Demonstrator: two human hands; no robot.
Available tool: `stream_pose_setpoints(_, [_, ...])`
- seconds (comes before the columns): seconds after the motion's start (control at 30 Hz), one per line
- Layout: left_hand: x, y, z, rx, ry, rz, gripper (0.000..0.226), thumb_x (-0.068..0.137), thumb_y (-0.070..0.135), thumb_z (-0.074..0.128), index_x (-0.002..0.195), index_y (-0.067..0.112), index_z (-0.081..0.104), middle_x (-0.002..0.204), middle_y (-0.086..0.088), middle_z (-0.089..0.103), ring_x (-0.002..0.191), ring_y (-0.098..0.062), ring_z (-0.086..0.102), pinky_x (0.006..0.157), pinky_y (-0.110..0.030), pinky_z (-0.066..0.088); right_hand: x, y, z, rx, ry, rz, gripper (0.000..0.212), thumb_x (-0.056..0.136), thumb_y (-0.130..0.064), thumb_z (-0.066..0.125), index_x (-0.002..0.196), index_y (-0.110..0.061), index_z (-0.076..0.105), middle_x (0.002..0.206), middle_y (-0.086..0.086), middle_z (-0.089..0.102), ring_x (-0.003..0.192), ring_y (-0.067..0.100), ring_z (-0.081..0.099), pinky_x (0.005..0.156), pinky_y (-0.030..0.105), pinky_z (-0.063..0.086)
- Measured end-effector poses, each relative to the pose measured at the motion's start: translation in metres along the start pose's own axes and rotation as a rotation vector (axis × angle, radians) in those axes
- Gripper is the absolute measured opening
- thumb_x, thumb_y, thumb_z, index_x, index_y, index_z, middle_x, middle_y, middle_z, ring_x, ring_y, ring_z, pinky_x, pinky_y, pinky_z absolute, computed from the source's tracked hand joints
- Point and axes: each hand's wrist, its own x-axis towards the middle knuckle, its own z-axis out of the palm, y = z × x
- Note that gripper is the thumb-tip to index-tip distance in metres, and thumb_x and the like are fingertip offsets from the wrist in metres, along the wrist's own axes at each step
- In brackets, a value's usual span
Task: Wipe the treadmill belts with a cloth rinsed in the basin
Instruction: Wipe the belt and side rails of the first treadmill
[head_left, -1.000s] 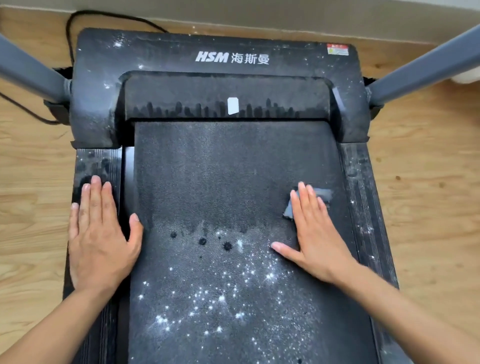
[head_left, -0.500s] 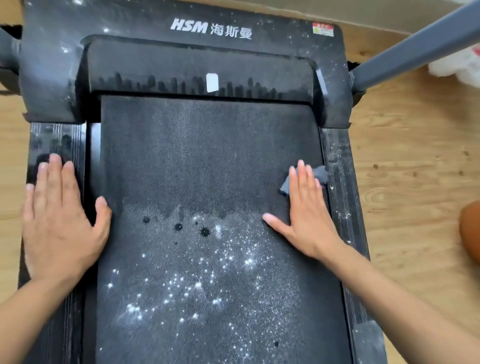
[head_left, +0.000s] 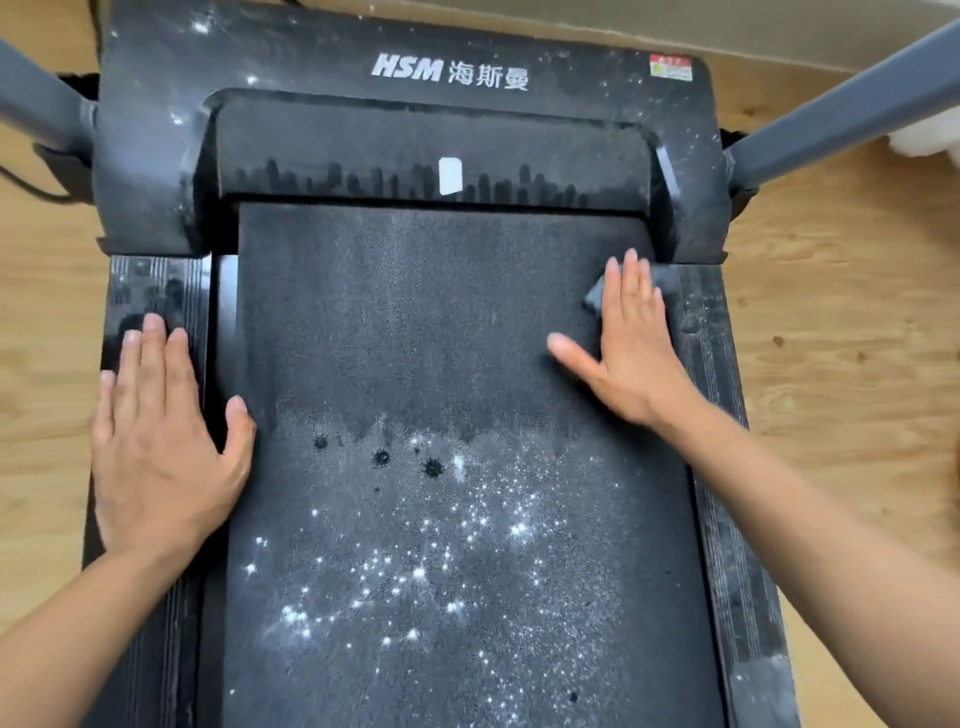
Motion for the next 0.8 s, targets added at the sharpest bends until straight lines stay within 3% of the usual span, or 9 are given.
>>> stream_pose_setpoints(0.13, [0.000, 0.001, 0.000, 0.005, 0.019, -0.003, 0.078, 0.097, 0.042, 0.038, 0.163, 0.003, 0.024, 0.175, -0.012, 0.013, 0.163, -0.025, 0.009, 0.131, -0.050, 0.011, -0.121, 0.002, 0.029, -0.037, -0.160, -0.025, 0.120, 0.089, -0.091, 0.027, 0.163, -0.009, -0.020, 0.168, 0.007, -0.036, 0.157, 0.025, -0.030, 0.131, 0.051, -0.003])
stream_pose_setpoints(0.23, [0.001, 0.000, -0.001, 0.012, -0.004, -0.004, 0.078, 0.098, 0.043, 0.036, 0.164, 0.004, 0.022, 0.176, -0.010, 0.010, 0.163, -0.022, 0.005, 0.131, -0.049, 0.010, -0.161, -0.001, 0.045, -0.062, -0.207, -0.019, 0.116, 0.089, -0.091, 0.020, 0.163, -0.010, -0.017, 0.169, 0.006, -0.034, 0.158, 0.026, -0.027, 0.131, 0.052, 0.000])
stream_pose_setpoints(0.4, [0.000, -0.001, -0.001, 0.030, 0.004, -0.006, 0.078, 0.098, 0.044, 0.036, 0.164, 0.004, 0.023, 0.176, -0.009, 0.010, 0.163, -0.021, 0.006, 0.132, -0.048, 0.011, -0.080, 0.000, 0.029, -0.080, -0.077, -0.038, 0.116, 0.086, -0.093, 0.014, 0.165, -0.014, -0.017, 0.169, 0.004, -0.033, 0.156, 0.019, -0.031, 0.131, 0.050, -0.004])
stream_pose_setpoints(0.57, [0.000, 0.000, -0.002, 0.037, -0.017, -0.012, 0.078, 0.098, 0.042, 0.039, 0.164, 0.005, 0.023, 0.176, -0.008, 0.010, 0.163, -0.020, 0.007, 0.131, -0.048, 0.012, -0.035, -0.038, 0.031, 0.026, 0.017, 0.108, 0.118, 0.087, -0.091, 0.019, 0.165, -0.007, -0.010, 0.172, 0.014, -0.024, 0.157, 0.025, -0.027, 0.130, 0.052, -0.007])
stream_pose_setpoints(0.73, [0.000, -0.001, -0.003, 0.018, -0.029, -0.022, 0.078, 0.097, 0.044, 0.038, 0.164, 0.006, 0.024, 0.176, -0.006, 0.010, 0.163, -0.019, 0.006, 0.131, -0.047, 0.012, -0.152, -0.086, 0.062, -0.014, -0.176, -0.088, 0.112, 0.096, -0.082, 0.032, 0.163, -0.009, -0.020, 0.168, 0.009, -0.036, 0.156, 0.024, -0.032, 0.129, 0.044, -0.010])
stream_pose_setpoints(0.8, [0.000, -0.001, -0.003, 0.022, -0.034, -0.024, 0.078, 0.098, 0.044, 0.038, 0.164, 0.007, 0.023, 0.176, -0.005, 0.009, 0.163, -0.018, 0.005, 0.132, -0.046, 0.011, -0.193, -0.091, 0.080, -0.100, -0.177, -0.169, 0.111, 0.096, -0.083, 0.032, 0.165, -0.007, -0.010, 0.172, 0.013, -0.025, 0.160, 0.029, -0.020, 0.127, 0.044, -0.004])
